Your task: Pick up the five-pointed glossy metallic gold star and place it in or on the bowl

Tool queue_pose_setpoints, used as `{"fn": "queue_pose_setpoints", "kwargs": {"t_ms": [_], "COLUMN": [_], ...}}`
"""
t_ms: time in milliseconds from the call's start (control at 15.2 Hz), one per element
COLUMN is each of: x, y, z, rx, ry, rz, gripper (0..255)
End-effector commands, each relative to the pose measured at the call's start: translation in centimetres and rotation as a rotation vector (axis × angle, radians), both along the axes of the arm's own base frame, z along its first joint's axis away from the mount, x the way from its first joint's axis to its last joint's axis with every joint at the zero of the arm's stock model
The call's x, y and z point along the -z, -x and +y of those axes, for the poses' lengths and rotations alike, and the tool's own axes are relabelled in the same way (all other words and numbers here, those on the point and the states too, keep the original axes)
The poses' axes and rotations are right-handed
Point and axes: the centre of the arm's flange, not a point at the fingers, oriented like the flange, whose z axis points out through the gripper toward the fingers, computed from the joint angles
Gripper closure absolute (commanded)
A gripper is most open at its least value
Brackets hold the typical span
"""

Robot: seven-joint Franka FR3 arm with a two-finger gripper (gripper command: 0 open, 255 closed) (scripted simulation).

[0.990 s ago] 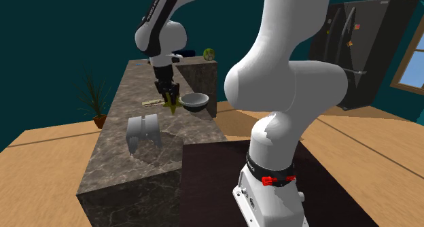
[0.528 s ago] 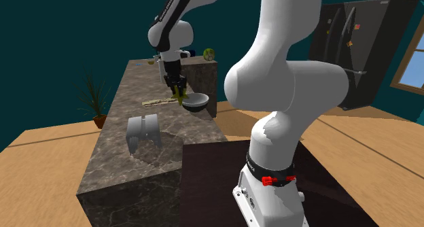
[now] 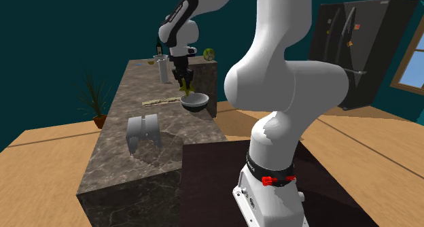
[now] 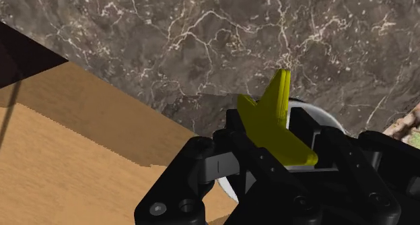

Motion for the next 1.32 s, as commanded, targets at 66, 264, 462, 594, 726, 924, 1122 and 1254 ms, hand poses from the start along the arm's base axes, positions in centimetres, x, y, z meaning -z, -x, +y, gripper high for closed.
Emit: {"fn": "queue_pose_setpoints", "kwargs": {"t_ms": [66,264,462,594,726,924,1122,1254], "x": [0.2,0.2,0.1,1.2,2.2,3.8,5.4,6.5], "y": [-3.9,-7.6,-11.3,-11.3,-11.3,-11.3,-11.3,-11.3], "z": [-1.3,-2.5,-3.8,-3.8,-3.8,-3.8,-3.8,-3.8], "rx": [-0.001,-0.001,-0.001,-0.001,-0.001,-0.001,-0.001,-0.001], "ry": [0.001,0.001,0.001,0.001,0.001,0.001,0.001,0.001], "rz": [0.000,0.000,0.000,0.000,0.000,0.000,0.000,0.000], "gripper": [255,255,255,255,255,255,255,255]}}
